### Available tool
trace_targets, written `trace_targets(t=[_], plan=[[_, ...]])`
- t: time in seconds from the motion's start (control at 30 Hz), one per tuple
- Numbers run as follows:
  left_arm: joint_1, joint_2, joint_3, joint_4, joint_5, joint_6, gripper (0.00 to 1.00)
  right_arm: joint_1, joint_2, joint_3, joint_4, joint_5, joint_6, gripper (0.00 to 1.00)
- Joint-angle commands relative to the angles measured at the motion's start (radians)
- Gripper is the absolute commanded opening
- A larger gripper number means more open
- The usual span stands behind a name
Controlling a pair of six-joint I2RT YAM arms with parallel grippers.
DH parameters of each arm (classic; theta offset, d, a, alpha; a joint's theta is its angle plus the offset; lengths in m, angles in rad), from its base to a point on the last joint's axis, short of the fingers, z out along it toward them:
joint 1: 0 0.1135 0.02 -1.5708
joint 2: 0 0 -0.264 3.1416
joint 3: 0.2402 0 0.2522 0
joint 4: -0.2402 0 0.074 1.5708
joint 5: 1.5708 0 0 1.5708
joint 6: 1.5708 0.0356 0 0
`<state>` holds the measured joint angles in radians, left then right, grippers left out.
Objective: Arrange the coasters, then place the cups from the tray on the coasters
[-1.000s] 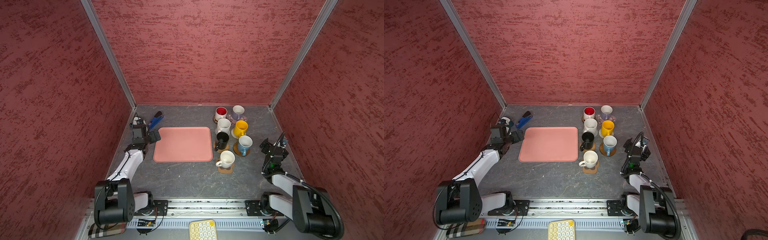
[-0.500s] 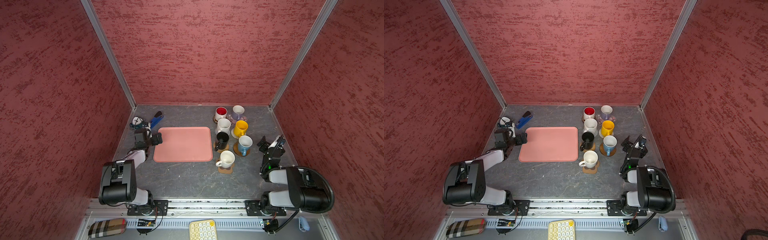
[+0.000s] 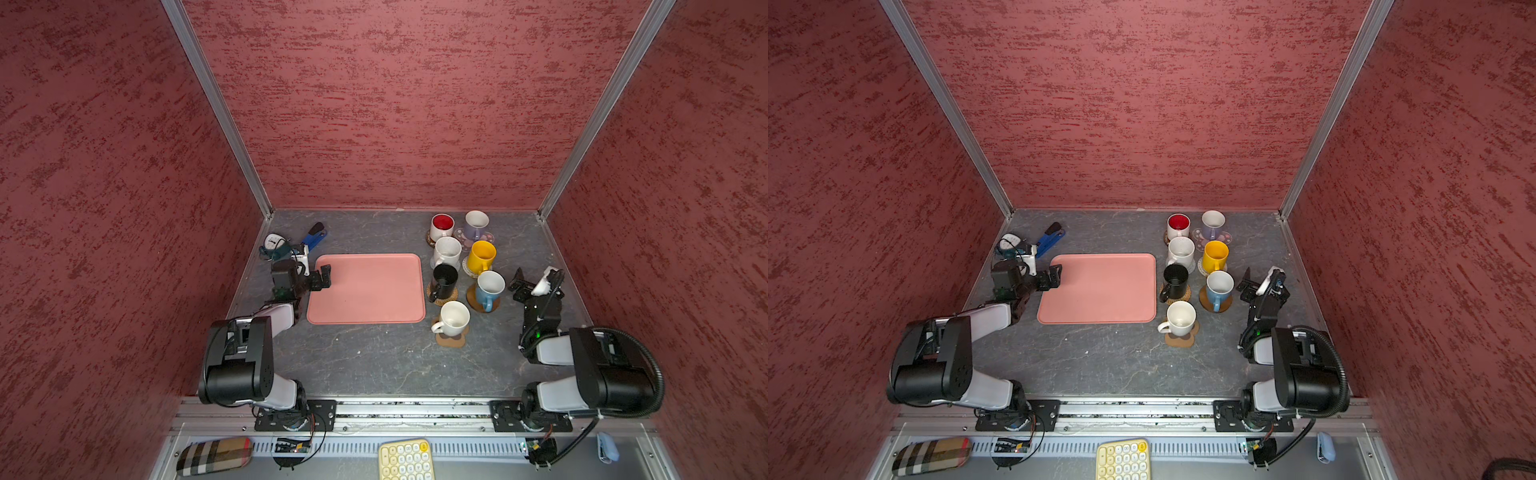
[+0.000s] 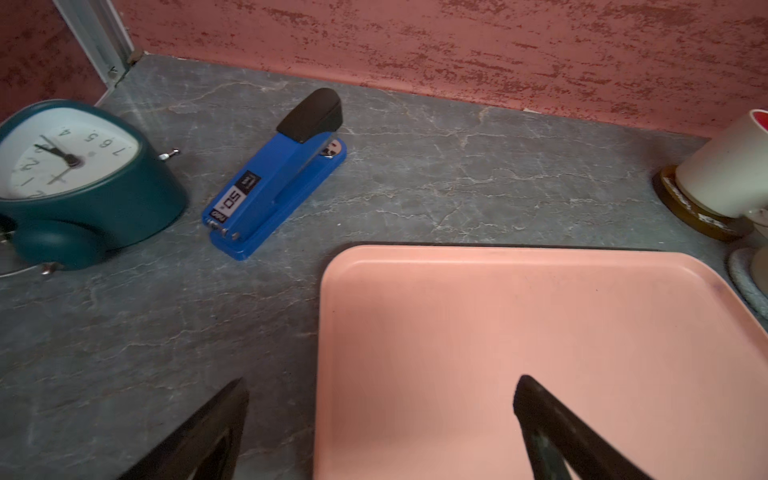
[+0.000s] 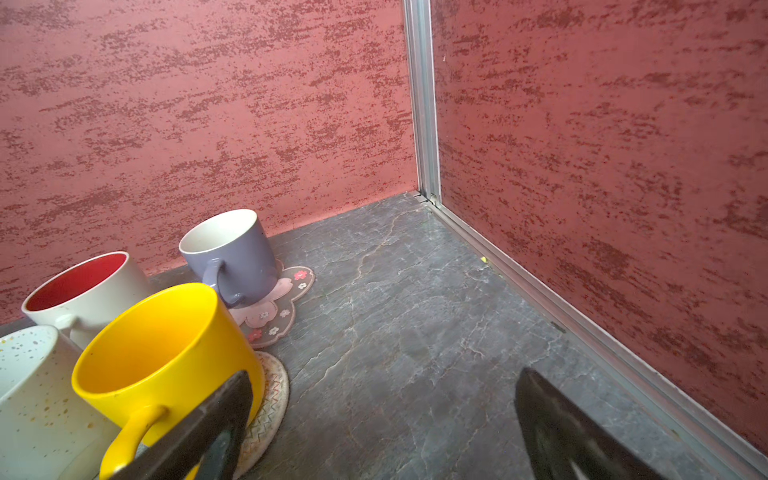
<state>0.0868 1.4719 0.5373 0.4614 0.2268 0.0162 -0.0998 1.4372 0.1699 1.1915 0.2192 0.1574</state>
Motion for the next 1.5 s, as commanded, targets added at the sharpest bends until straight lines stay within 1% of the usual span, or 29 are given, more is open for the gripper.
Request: trace_targets(t=[0.0, 0.13, 0.2, 0.3, 0.37, 0.43, 0.5, 0.57, 0.67, 0.8, 0.87, 1.47], plan=[[-0.016, 0.018, -0.028, 0.157, 0.0, 0.012, 1.0, 0.005, 0.006, 0.013, 0.054, -0.03, -0.028, 0.99], [0.001, 0.032, -0.051, 0.212, -0.016, -0.016, 1.0, 0.005, 0.011, 0.007, 0.077, -0.05, -0.033, 0.99], [-0.004, 0.029, -0.062, 0.231, -0.022, -0.014, 1.0, 0.005, 0.05, -0.006, 0.117, -0.06, -0.036, 0.99], [-0.01, 0.025, -0.081, 0.261, -0.032, -0.011, 1.0, 0.007, 0.132, -0.046, 0.284, -0.05, -0.04, 0.99], [-0.009, 0.026, -0.08, 0.262, -0.032, -0.012, 1.0, 0.009, 0.107, -0.044, 0.235, -0.039, -0.029, 0.99], [-0.009, 0.025, -0.08, 0.261, -0.035, -0.01, 1.0, 0.009, 0.121, -0.035, 0.244, -0.044, -0.037, 0.99], [-0.018, 0.024, -0.084, 0.265, -0.05, -0.006, 1.0, 0.009, 0.109, -0.025, 0.207, -0.047, -0.036, 0.99], [-0.038, 0.03, -0.114, 0.317, -0.098, 0.0, 1.0, 0.011, 0.114, -0.021, 0.21, -0.055, -0.042, 0.99], [-0.059, 0.06, -0.164, 0.438, -0.148, 0.01, 1.0, 0.01, 0.114, -0.012, 0.194, -0.074, -0.046, 0.99], [-0.057, 0.061, -0.162, 0.436, -0.145, 0.008, 1.0, 0.01, 0.109, 0.028, 0.12, -0.126, -0.065, 0.99], [-0.054, 0.062, -0.16, 0.432, -0.14, 0.005, 1.0, 0.011, 0.11, 0.041, 0.094, -0.13, -0.068, 0.99], [-0.05, 0.062, -0.158, 0.428, -0.133, 0.001, 1.0, 0.01, 0.11, 0.039, 0.097, -0.132, -0.067, 0.99]])
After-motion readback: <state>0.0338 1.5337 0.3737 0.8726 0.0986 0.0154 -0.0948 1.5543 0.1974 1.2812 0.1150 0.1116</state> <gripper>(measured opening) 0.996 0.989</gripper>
